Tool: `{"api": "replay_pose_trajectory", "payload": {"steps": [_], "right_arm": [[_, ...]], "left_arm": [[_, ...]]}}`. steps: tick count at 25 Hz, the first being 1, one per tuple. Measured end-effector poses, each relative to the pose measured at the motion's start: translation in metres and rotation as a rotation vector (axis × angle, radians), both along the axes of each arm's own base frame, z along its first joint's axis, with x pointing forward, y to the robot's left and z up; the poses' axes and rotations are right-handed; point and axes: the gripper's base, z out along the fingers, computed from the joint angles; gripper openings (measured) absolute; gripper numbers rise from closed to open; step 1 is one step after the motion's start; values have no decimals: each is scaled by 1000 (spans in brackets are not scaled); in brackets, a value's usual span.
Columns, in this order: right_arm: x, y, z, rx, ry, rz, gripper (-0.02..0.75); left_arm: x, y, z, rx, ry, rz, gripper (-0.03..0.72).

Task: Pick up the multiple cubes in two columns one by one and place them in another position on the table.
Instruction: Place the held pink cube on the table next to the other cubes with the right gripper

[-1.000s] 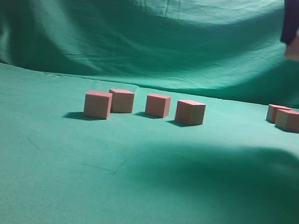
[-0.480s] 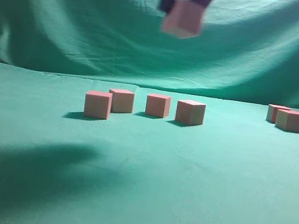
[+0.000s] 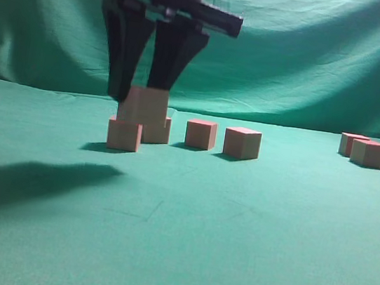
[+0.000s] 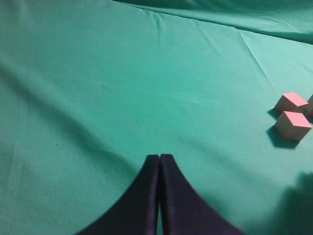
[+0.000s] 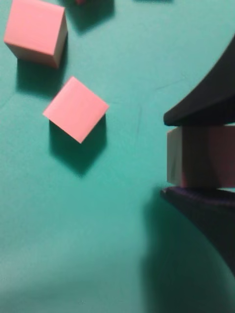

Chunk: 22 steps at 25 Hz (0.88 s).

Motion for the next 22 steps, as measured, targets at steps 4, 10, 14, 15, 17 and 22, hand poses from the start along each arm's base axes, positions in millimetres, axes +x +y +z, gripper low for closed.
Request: {"api": "replay_pose_trajectory", "payload": {"steps": [4, 10, 14, 15, 17, 22], "right_arm": [[7, 3, -14, -17, -32, -7, 263], [15, 6, -24, -12, -88, -24, 263], [19, 5, -29, -30, -118, -49, 263], [20, 5, -30, -34, -119, -51, 263], [20, 6, -33, -35, -114, -63, 263], [21, 6, -37, -35, -107, -83, 263]], "left_arm": [[0, 0, 0, 0, 0, 0, 0], [0, 0, 0, 0, 0, 0, 0], [0, 0, 0, 0, 0, 0, 0], [0, 0, 0, 0, 0, 0, 0], [0, 0, 0, 0, 0, 0, 0], [0, 0, 0, 0, 0, 0, 0]]}}
